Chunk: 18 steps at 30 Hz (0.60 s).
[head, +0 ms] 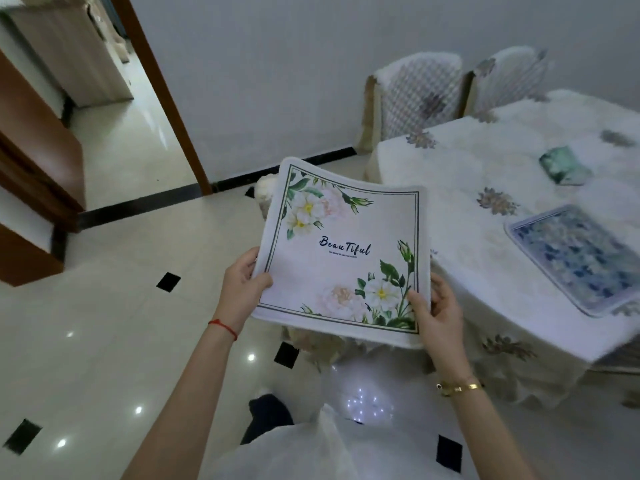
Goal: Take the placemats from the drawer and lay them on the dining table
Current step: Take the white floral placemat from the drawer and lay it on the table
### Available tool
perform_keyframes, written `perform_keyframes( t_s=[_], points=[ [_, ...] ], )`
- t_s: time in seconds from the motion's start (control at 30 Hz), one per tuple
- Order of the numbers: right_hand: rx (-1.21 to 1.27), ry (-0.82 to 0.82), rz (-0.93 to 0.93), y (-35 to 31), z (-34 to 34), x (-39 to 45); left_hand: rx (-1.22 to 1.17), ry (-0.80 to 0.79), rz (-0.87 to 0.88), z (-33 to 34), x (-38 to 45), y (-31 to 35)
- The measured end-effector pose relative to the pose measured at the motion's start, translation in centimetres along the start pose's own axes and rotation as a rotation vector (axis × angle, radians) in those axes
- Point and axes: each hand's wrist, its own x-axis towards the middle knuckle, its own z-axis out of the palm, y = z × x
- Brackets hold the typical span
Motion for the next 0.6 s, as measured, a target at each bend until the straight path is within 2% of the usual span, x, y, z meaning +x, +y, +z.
perform_keyframes(
  t_s=[0.17, 0.3, 0.6],
  points=[
    [0.014, 0.149, 0.024, -0.5, 2.7, 4.8, 0.024, -0.169, 0.015, 1.4, 10.2, 1.2],
    [0.016, 0.287, 0.078, -0.6, 5.6, 8.3, 0.093, -0.395, 0.051, 2.0, 18.6, 1.4],
    [-0.009, 0.613, 0.185, -1.7, 13.4, 12.9, 0.171, -0.758, -0.016, 3.2, 32.6, 2.3]
  ],
)
